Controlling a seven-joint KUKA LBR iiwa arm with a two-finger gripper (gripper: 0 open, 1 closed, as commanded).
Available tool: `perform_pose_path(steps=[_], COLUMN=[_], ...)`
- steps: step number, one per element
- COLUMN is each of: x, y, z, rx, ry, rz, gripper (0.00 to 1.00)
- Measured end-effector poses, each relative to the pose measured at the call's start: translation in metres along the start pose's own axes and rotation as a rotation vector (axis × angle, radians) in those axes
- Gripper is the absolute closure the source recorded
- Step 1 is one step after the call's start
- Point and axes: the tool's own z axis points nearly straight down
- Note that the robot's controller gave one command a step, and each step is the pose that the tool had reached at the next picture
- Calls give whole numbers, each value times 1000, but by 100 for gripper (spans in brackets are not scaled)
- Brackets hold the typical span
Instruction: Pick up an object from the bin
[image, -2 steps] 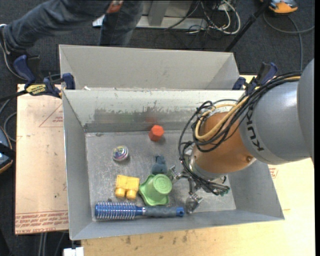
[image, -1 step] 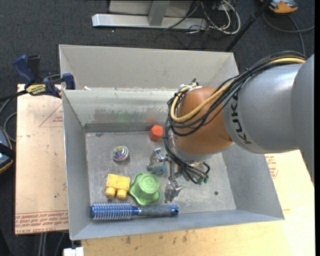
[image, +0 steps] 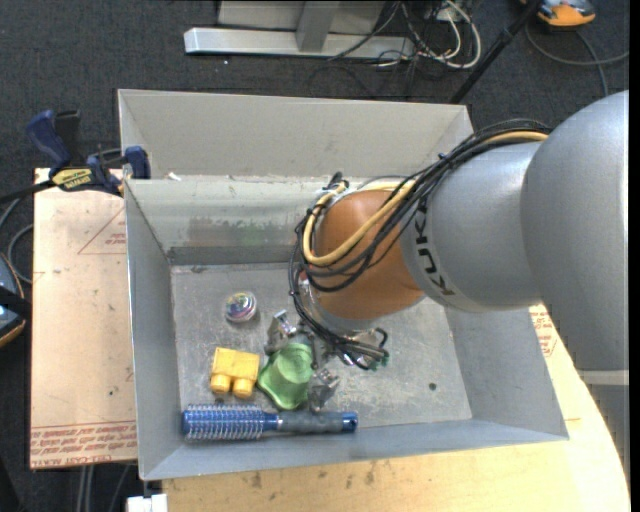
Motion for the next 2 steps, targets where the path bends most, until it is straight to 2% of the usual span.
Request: perform_pose_path(steps=[1, 2], x=[-17, -17], y=[-21, -21], z=[7, 7], rx=[3, 5], ry=[-20, -22], rz=[-197, -198], gripper=[0, 100])
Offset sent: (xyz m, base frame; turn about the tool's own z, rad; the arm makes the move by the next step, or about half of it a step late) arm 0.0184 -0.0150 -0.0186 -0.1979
